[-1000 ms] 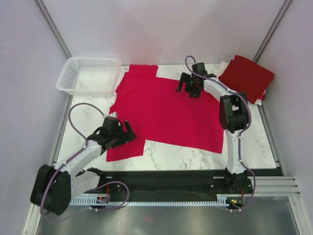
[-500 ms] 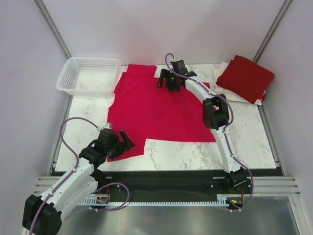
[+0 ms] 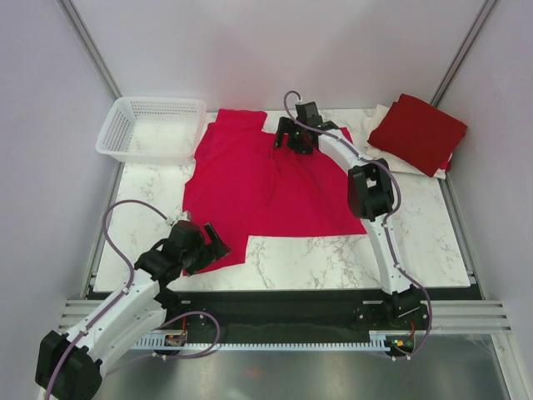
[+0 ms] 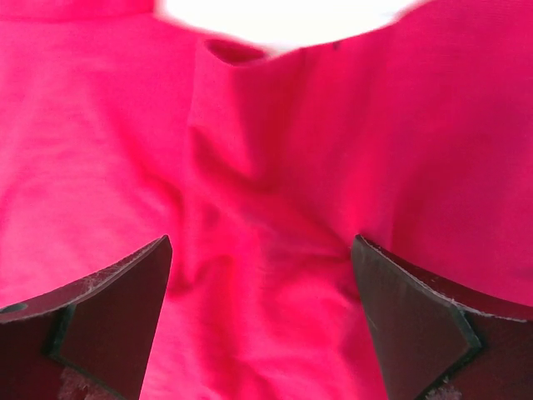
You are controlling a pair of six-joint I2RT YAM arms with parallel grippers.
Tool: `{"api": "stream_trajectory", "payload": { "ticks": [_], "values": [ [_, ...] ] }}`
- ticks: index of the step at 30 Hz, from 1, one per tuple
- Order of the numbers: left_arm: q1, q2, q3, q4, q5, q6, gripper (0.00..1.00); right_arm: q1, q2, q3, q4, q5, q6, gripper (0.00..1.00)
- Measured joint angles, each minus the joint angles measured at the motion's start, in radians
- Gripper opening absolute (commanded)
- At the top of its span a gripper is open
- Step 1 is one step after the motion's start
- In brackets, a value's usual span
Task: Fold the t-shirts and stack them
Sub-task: Flatten the tshirt out, then fold the tshirt
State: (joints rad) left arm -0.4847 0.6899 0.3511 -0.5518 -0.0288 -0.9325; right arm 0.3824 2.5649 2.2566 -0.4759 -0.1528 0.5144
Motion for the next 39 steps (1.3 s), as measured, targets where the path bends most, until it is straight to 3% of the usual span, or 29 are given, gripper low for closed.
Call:
{"api": "stream_trajectory", "payload": {
  "ticks": [7, 12, 15, 22, 30, 39],
  "values": [
    [0.000, 0.031, 0.002, -0.004, -0.056, -0.005, 1.00, -0.095, -0.055, -0.047, -0.093, 0.018, -0.060, 0.98],
    [0.000, 0.068, 0.037, -0.059, -0.112, -0.002, 1.00, -0.086, -0.166, -0.136, -0.140, 0.021, -0.076, 0.98],
    [-0.002, 0.100, 0.107, -0.083, -0.142, -0.002, 1.00, -0.051, -0.322, -0.274, -0.126, 0.019, -0.072, 0.98],
    [-0.006, 0.205, 0.183, -0.076, -0.163, -0.001, 1.00, 0.016, -0.780, -0.768, 0.019, 0.008, -0.023, 0.98],
    [-0.124, 0.415, 0.194, -0.083, -0.174, -0.001, 1.00, 0.095, -0.857, -1.098, 0.056, 0.023, -0.005, 0.98],
    [-0.135, 0.439, 0.194, -0.084, -0.178, -0.001, 1.00, 0.117, -1.084, -1.285, 0.053, 0.114, 0.011, 0.98]
  ]
}}
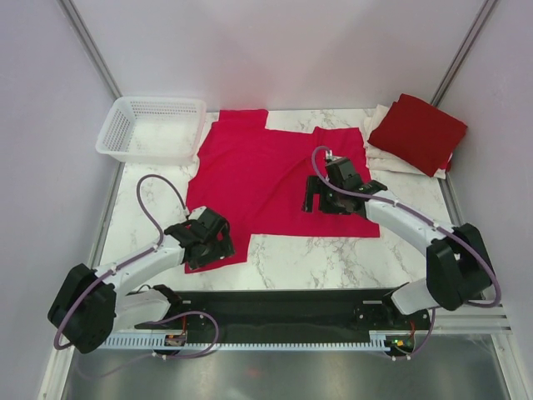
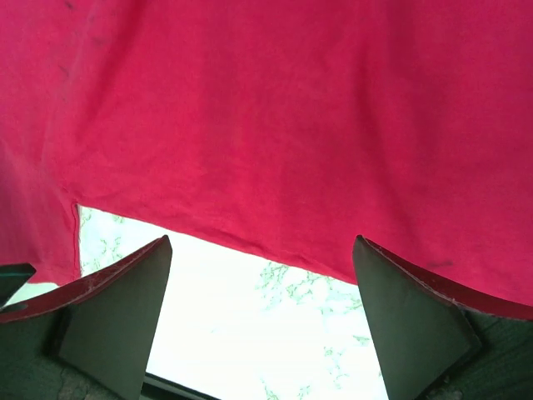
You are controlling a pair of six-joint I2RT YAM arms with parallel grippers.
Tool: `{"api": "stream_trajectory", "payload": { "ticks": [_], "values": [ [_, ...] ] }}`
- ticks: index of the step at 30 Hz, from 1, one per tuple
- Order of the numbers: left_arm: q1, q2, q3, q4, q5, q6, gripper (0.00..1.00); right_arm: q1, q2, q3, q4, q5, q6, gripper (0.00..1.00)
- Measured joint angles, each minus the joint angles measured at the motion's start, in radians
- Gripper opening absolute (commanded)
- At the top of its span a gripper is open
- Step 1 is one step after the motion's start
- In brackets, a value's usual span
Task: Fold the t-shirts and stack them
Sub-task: Fold the tshirt
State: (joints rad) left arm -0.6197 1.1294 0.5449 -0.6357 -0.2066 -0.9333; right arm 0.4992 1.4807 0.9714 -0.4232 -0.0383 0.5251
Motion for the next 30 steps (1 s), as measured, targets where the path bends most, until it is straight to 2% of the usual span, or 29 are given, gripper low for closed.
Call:
{"api": "stream_trajectory", "payload": {
  "ticks": [1, 2, 3, 4, 5, 7, 16, 20, 23, 30],
  "values": [
    [-0.001, 0.007, 0.000, 0.002, -0.002, 0.000, 1.00, -0.001, -0.030, -0.011, 0.002, 0.017, 0.003, 0.98],
    [-0.002, 0.013, 0.001, 0.002, -0.003, 0.000, 0.47, -0.002, -0.055, -0.023, 0.003, 0.029, 0.006, 0.98],
    [-0.003, 0.018, 0.003, 0.003, -0.017, -0.001, 0.40, -0.002, -0.076, -0.036, 0.005, 0.043, 0.009, 0.98],
    [-0.005, 0.023, -0.001, 0.007, -0.045, 0.000, 0.23, -0.002, -0.096, -0.050, 0.002, 0.056, 0.012, 0.98],
    [-0.006, 0.030, -0.006, 0.009, -0.066, -0.006, 0.14, -0.002, -0.110, -0.063, -0.002, 0.069, 0.014, 0.98],
    [-0.005, 0.027, -0.014, 0.018, -0.088, -0.012, 0.02, -0.002, -0.148, -0.100, -0.011, 0.109, 0.029, 0.98],
    [-0.006, -0.007, -0.038, 0.057, -0.107, -0.014, 0.02, -0.082, -0.442, -0.247, -0.127, 0.320, 0.163, 0.98],
    [-0.006, -0.021, -0.045, 0.063, -0.106, -0.013, 0.02, -0.160, -0.563, -0.311, -0.163, 0.381, 0.224, 0.90],
    [-0.006, -0.033, -0.051, 0.067, -0.106, -0.013, 0.02, -0.253, -0.557, -0.362, -0.166, 0.374, 0.240, 0.80],
    [-0.006, -0.071, -0.069, 0.074, -0.105, -0.011, 0.02, -0.387, -0.425, -0.492, -0.102, 0.263, 0.246, 0.76]
  ]
}}
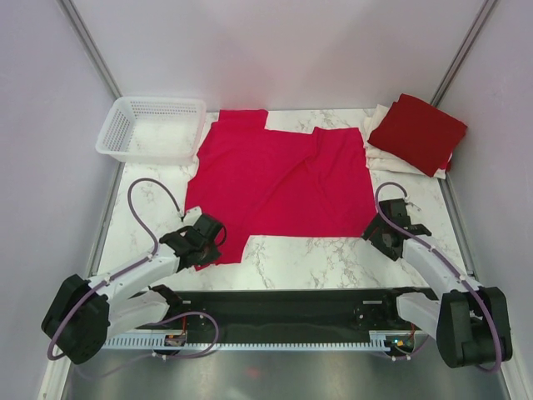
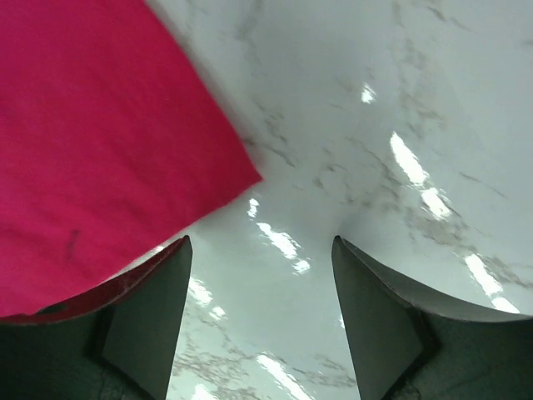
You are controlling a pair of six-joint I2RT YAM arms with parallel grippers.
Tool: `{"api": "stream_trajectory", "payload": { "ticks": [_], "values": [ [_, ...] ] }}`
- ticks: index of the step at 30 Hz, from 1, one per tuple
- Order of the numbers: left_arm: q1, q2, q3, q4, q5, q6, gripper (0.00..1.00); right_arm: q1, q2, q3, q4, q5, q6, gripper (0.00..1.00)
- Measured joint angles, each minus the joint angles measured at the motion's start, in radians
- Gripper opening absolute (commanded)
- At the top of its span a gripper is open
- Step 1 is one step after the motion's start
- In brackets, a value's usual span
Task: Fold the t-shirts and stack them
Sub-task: Fold the tshirt
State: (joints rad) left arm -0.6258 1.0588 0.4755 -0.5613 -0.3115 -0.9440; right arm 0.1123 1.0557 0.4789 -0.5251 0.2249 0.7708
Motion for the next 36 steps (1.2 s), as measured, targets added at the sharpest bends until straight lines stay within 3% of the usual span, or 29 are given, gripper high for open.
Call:
{"api": "stream_trajectory", "payload": {
  "ticks": [12, 15, 18, 19, 21, 26, 36],
  "values": [
    [0.000, -0.038, -0.025, 0.018, 0.006, 0.001, 0.02, -0.019, 0.062, -0.023, 0.195, -0.033, 0.004, 0.65],
    [0.000, -0.038, -0.025, 0.018, 0.006, 0.003, 0.02, -0.031, 0.087, -0.023, 0.236, -0.033, 0.003, 0.51],
    [0.000, -0.039, -0.024, 0.018, 0.007, 0.003, 0.02, -0.047, 0.109, -0.024, 0.266, -0.038, 0.000, 0.30],
    [0.000, -0.039, -0.025, 0.018, 0.008, 0.003, 0.02, -0.052, 0.115, -0.025, 0.275, -0.044, 0.000, 0.14],
    [0.000, -0.040, -0.024, 0.018, 0.010, 0.005, 0.02, -0.058, 0.122, -0.028, 0.281, -0.055, 0.000, 0.00],
    [0.000, -0.081, -0.011, -0.012, 0.042, 0.010, 0.02, -0.061, 0.089, -0.029, 0.242, -0.112, -0.011, 0.00],
    [0.000, -0.232, 0.150, -0.220, 0.118, 0.010, 0.02, -0.062, -0.194, 0.024, -0.040, -0.187, 0.010, 0.00]
  ]
}}
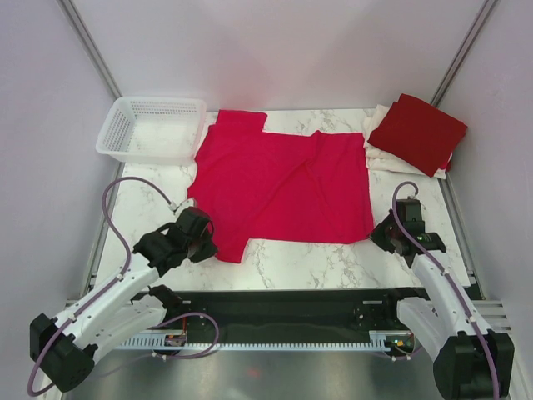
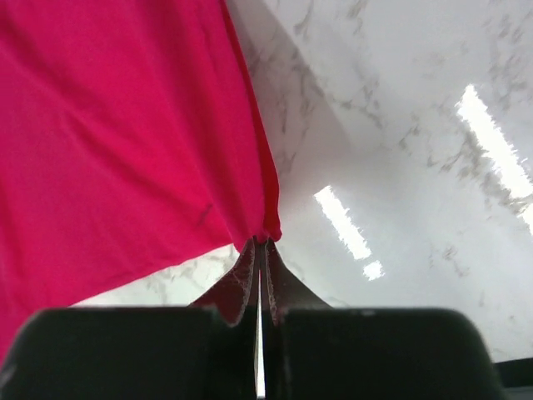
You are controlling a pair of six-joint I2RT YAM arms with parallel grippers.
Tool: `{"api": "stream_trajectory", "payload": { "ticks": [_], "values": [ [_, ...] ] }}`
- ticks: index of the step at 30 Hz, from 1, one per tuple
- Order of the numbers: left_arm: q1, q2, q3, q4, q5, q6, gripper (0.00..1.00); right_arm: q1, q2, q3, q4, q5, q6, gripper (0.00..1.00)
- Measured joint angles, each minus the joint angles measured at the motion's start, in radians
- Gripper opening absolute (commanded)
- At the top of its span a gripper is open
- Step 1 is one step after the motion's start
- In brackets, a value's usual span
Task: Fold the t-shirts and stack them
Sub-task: Fold the tshirt
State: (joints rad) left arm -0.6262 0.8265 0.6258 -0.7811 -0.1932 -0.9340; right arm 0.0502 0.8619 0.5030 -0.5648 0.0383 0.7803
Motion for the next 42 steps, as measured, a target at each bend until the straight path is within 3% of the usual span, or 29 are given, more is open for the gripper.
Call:
{"api": "stream_trajectory", "payload": {
  "ticks": [7, 13, 18, 27, 42],
  "values": [
    [0.000, -0.029, 0.038, -0.110, 0.067, 0.000, 0.02, 0.000, -0.081, 0.091, -0.183, -0.093, 0.071, 0.00],
    [0.000, -0.034, 0.117, -0.213, 0.073, 0.028, 0.02, 0.000, -0.195, 0.273, -0.324, -0.003, 0.088, 0.00],
    [0.000, 0.051, 0.201, -0.269, 0.073, 0.121, 0.02, 0.000, -0.231, 0.280, -0.382, 0.058, 0.088, 0.00],
    [0.017, 0.346, 0.439, -0.301, 0.063, 0.337, 0.02, 0.000, -0.080, 0.249, -0.351, 0.075, 0.076, 0.00],
    [0.201, 0.803, 0.940, -0.298, 0.066, 0.668, 0.02, -0.006, 0.253, 0.322, -0.146, 0.127, 0.019, 0.00]
  ]
}}
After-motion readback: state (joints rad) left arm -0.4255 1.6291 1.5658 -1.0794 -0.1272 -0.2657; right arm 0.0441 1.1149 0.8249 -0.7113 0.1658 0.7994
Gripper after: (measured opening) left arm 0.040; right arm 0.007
